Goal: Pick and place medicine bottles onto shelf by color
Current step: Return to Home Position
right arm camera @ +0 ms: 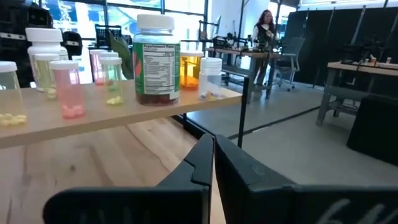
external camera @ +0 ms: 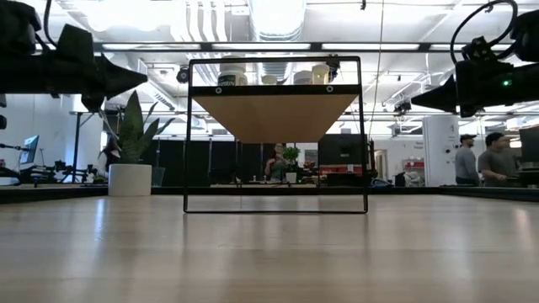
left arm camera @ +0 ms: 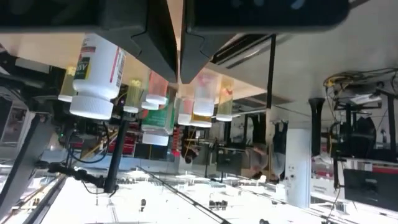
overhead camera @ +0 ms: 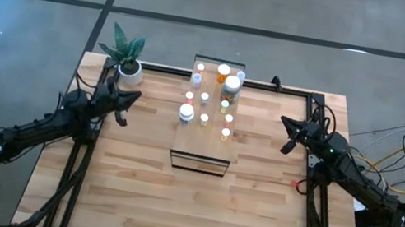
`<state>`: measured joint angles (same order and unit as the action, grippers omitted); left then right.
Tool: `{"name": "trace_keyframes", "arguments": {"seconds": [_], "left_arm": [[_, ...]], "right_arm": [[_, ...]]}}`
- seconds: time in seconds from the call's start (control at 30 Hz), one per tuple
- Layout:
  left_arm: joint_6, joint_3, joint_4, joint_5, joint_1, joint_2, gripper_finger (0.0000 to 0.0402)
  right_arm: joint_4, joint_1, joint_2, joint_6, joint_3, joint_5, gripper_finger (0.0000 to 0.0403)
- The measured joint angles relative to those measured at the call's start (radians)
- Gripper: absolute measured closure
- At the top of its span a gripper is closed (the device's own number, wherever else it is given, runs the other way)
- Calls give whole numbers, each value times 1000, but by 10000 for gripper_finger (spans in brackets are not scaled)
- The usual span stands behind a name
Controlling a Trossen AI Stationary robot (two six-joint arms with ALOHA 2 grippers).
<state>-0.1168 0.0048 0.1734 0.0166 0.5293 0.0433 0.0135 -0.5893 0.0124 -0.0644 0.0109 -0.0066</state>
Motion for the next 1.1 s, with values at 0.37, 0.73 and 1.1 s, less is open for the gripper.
{"name": "trace_keyframes", "arguments": {"seconds": [0.37, 0.73, 1.1], "left_arm": [[-7, 0, 1, 0, 0, 64, 400], [-7, 0, 1, 1, 0, 99, 400], [-7, 0, 1, 2, 1, 100, 400]], "right_arm": [[-1, 0, 49, 174, 0, 5, 394], [-1, 0, 49, 237, 0, 6, 394], [-1, 0, 49, 237, 0, 6, 394]]}}
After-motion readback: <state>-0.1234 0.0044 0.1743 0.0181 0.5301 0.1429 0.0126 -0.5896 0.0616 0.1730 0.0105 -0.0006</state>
